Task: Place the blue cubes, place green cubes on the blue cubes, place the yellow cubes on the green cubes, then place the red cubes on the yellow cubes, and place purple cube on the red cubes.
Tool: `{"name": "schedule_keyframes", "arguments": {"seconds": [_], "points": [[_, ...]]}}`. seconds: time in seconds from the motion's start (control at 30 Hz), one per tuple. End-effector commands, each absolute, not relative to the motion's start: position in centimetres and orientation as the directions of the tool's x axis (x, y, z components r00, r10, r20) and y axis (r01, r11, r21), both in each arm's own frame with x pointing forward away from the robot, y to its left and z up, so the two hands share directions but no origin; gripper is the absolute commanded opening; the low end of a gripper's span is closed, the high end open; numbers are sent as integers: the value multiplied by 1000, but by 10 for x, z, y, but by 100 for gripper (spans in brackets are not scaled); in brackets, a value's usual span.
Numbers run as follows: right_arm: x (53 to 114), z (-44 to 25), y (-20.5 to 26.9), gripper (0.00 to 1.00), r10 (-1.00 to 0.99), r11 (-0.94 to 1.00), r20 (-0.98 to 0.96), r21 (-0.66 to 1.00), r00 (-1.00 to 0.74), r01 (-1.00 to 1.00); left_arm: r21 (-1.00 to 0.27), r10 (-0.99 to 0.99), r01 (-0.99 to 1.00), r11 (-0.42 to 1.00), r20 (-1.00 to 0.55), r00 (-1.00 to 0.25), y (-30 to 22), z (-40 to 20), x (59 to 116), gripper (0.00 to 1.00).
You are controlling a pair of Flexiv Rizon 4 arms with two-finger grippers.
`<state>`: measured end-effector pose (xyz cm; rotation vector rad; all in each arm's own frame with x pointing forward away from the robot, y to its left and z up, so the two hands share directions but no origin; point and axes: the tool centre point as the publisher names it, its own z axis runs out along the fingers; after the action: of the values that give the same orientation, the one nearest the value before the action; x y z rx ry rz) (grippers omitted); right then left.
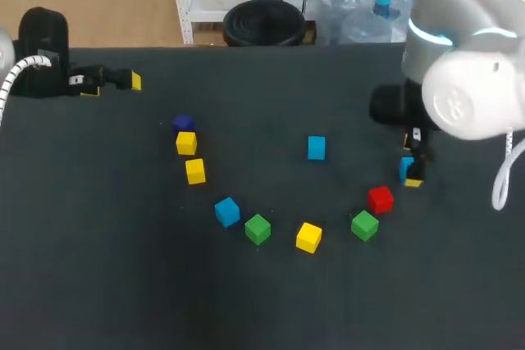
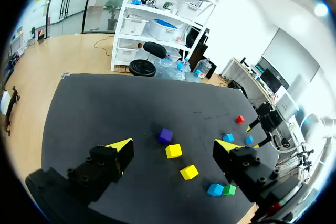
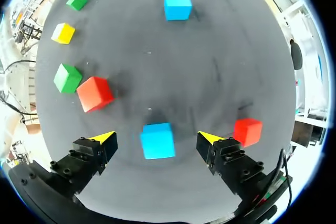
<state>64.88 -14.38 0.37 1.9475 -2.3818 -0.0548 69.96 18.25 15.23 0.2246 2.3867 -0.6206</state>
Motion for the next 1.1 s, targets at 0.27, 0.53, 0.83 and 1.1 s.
{"name": "schedule_keyframes", "arguments": {"seconds": [0.27, 0.53, 0.83, 1.1], "points": [[639, -7, -150, 45, -981, 186, 58, -4, -186, -983, -382, 1, 319, 867, -641, -768, 185, 150, 700, 100], [644, -7, -152, 0, -980, 196, 29, -21, -197, -980, -382, 1, 319, 867, -641, -768, 185, 150, 700, 100], [657, 4, -136, 0, -990, 140, -10, -20, -140, -990, -382, 1, 319, 867, -641, -768, 185, 150, 700, 100], [682, 8, -112, 0, -997, 76, -29, -5, -76, -997, -382, 1, 319, 867, -641, -768, 185, 150, 700, 100]]}}
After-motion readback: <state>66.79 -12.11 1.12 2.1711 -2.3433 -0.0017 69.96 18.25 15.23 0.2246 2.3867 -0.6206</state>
